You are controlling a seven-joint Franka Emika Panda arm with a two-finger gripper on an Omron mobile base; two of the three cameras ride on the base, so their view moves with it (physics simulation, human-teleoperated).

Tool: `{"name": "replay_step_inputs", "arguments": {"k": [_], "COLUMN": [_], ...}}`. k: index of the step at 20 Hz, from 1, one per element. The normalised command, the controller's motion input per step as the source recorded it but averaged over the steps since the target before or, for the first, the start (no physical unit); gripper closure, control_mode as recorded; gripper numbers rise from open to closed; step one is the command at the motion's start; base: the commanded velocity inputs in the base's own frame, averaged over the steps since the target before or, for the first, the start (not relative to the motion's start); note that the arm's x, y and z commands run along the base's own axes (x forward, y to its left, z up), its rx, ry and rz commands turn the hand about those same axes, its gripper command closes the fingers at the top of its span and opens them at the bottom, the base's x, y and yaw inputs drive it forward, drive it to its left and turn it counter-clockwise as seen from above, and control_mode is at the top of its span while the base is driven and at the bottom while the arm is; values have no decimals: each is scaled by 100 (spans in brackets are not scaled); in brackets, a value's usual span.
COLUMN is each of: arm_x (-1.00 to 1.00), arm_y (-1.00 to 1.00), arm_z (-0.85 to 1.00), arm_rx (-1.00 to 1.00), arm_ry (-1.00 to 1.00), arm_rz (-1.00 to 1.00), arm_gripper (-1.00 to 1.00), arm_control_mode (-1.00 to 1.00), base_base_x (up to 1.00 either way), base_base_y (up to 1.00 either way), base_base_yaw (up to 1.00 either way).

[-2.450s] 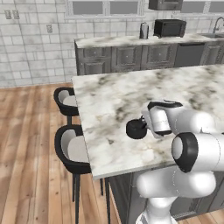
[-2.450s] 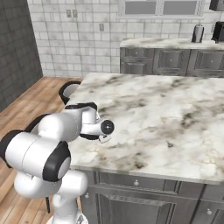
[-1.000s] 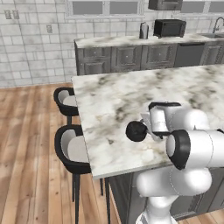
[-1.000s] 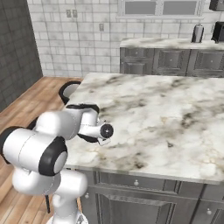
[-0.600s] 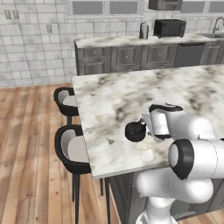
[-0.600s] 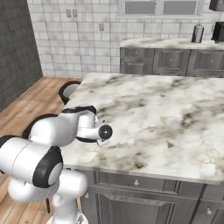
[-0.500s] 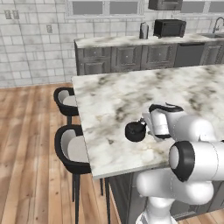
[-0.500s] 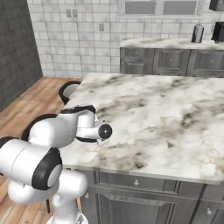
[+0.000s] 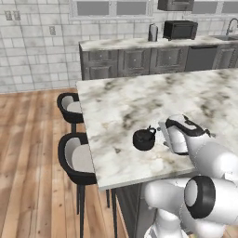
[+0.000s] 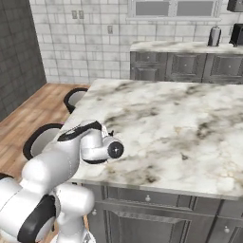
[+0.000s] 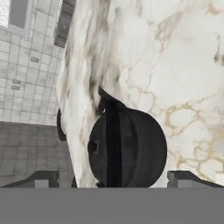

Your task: The kettle is done boiling. Turn off the stove, then wait for 300 timesteps before moving the kettle to the dining table.

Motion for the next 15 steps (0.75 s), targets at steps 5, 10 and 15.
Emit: {"name": "replay_step_inputs", "arguments": {"k": [5,10,15], "arm_x": [-34,-28,-24], "arm_y": [-35,-29,-20], "arm_z": [38,40,37], "arm_rx": [0,0,0], "arm_ry": [0,0,0], "arm_rz": [0,0,0], "arm_gripper": [-100,-100,-100], "arm_control_mode": [-100,-100,-100], "base_base_x": [0,0,0], "base_base_y": [0,0,0], "base_base_yaw": [0,0,0]}}
